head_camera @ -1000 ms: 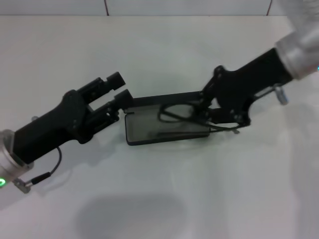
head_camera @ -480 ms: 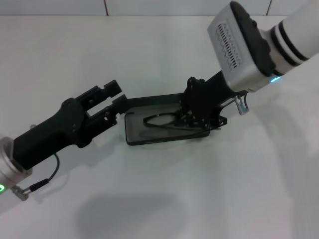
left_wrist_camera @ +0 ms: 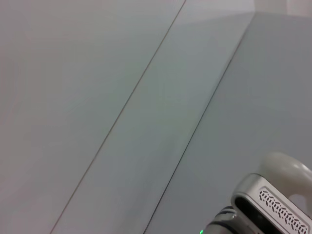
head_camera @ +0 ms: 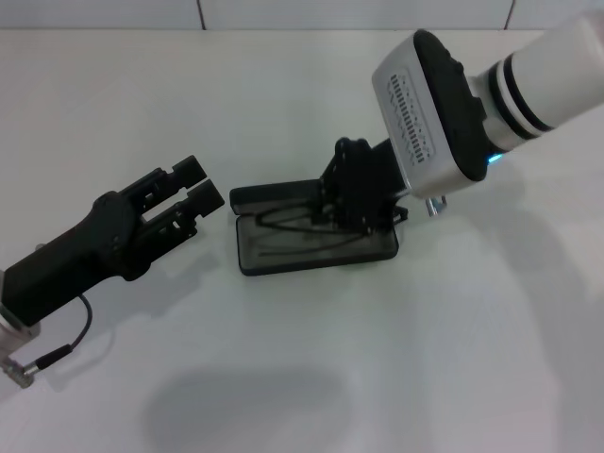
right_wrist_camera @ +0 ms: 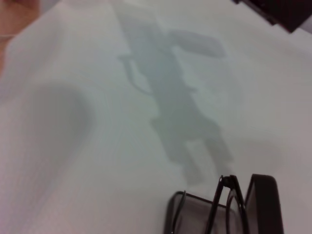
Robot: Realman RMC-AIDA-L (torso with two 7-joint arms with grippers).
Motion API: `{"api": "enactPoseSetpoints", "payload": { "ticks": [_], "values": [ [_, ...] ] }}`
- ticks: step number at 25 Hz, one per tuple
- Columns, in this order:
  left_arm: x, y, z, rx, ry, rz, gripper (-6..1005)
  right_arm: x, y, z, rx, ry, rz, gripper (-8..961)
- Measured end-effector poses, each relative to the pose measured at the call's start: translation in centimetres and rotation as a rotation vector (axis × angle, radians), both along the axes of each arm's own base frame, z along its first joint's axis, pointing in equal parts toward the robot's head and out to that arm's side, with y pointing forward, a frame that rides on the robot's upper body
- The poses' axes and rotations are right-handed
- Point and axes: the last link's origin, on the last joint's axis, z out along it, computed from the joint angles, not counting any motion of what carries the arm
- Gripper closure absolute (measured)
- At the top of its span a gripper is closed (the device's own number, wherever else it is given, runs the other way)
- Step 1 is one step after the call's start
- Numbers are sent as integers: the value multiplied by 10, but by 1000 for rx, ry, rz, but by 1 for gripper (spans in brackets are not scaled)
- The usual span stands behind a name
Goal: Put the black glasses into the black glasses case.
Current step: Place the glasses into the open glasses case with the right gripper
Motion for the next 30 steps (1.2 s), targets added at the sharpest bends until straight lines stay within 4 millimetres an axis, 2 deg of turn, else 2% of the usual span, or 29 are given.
{"api": "enactPoseSetpoints", "payload": {
  "ticks": [12,27,30],
  "values": [
    [2,2,-4,-6,-2,2,379,-3,12,0,88,28,1,768],
    [2,3,-6,-9,3,11,381,-6,12,-2,94,35,8,762],
    [1,3,-6,-10,6,14,381,-6,10,-2,77,37,3,550]
  ]
}}
